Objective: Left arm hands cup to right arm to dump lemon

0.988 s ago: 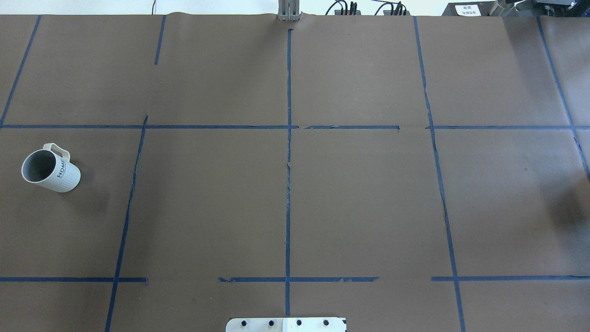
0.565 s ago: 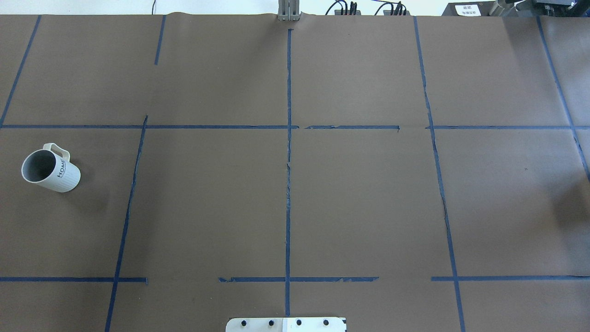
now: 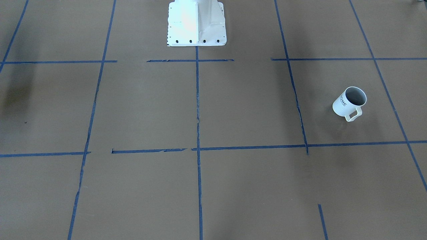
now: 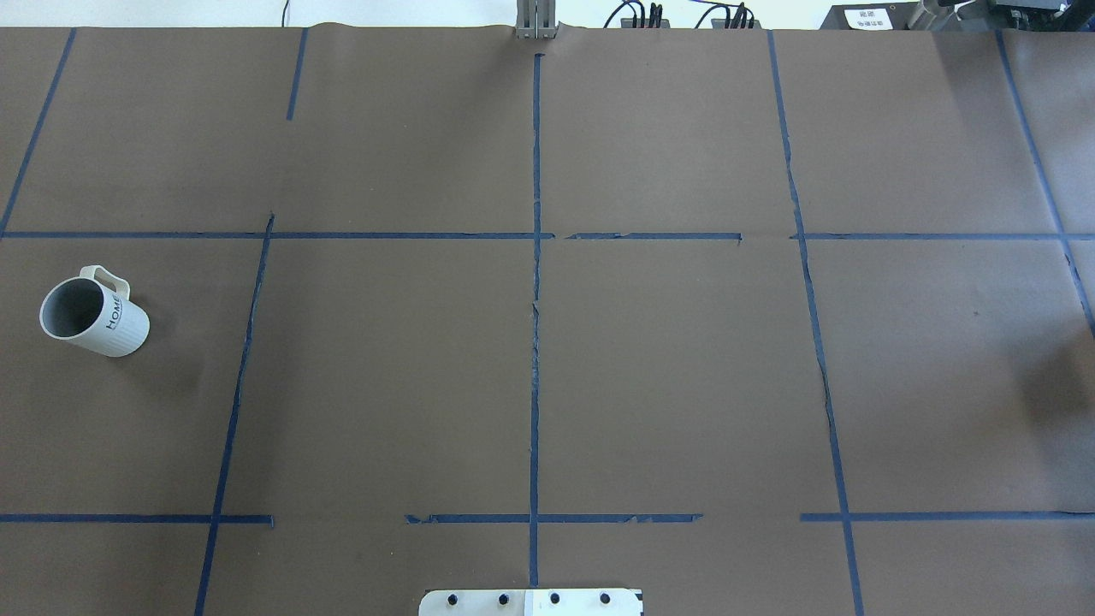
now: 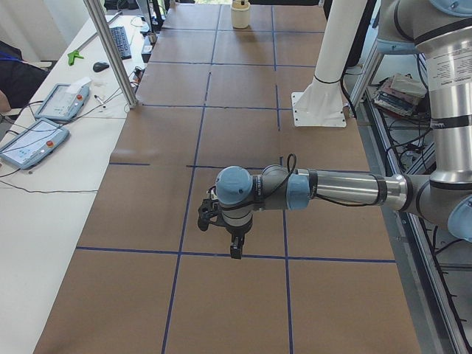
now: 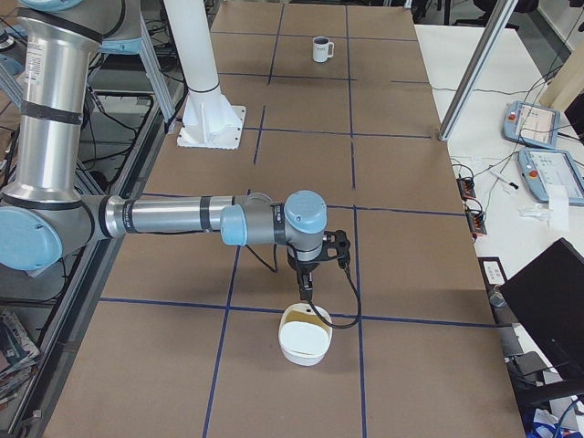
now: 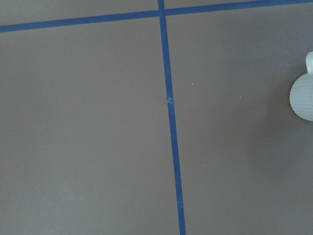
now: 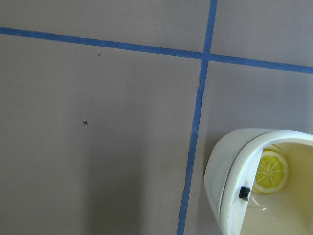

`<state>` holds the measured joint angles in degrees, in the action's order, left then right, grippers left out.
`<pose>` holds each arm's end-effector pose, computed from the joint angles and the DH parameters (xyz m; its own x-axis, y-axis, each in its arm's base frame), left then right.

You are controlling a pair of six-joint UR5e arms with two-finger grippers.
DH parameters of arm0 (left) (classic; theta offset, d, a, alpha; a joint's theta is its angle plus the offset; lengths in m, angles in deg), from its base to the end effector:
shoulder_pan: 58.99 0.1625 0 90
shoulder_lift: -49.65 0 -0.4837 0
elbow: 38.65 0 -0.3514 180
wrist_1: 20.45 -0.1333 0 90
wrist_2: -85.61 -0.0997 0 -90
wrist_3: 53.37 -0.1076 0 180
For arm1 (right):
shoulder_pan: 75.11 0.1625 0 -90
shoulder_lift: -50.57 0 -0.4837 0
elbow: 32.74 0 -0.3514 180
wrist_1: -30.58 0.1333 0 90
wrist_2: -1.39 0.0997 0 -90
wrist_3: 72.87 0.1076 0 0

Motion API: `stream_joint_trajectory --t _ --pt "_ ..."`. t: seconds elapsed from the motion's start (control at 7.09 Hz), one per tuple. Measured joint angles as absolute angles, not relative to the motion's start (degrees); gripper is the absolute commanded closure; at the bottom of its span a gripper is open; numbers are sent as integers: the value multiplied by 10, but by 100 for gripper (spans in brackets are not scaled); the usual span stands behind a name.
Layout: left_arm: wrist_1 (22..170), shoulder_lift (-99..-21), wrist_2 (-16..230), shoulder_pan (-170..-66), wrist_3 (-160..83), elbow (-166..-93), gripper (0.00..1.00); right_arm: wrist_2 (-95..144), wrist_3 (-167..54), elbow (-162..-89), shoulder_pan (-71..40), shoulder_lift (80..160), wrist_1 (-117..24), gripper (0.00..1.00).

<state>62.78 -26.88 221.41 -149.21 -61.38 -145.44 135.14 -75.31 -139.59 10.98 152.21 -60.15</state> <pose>-0.0574 -0.3329 0.6934 0.6907 0.0937 -0.7170 -0.0933 0.9948 0.0401 0.0344 -0.3610 0.6740 0.7135 -0.1454 0.6854 0.0984 0.9893 0.1074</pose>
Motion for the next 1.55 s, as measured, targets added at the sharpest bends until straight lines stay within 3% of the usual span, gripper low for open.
stream_joint_trajectory --t 1.55 --pt "633 -271 2214 -1492 -615 -1458 0 1340 -760 -1390 109 1530 -612 0"
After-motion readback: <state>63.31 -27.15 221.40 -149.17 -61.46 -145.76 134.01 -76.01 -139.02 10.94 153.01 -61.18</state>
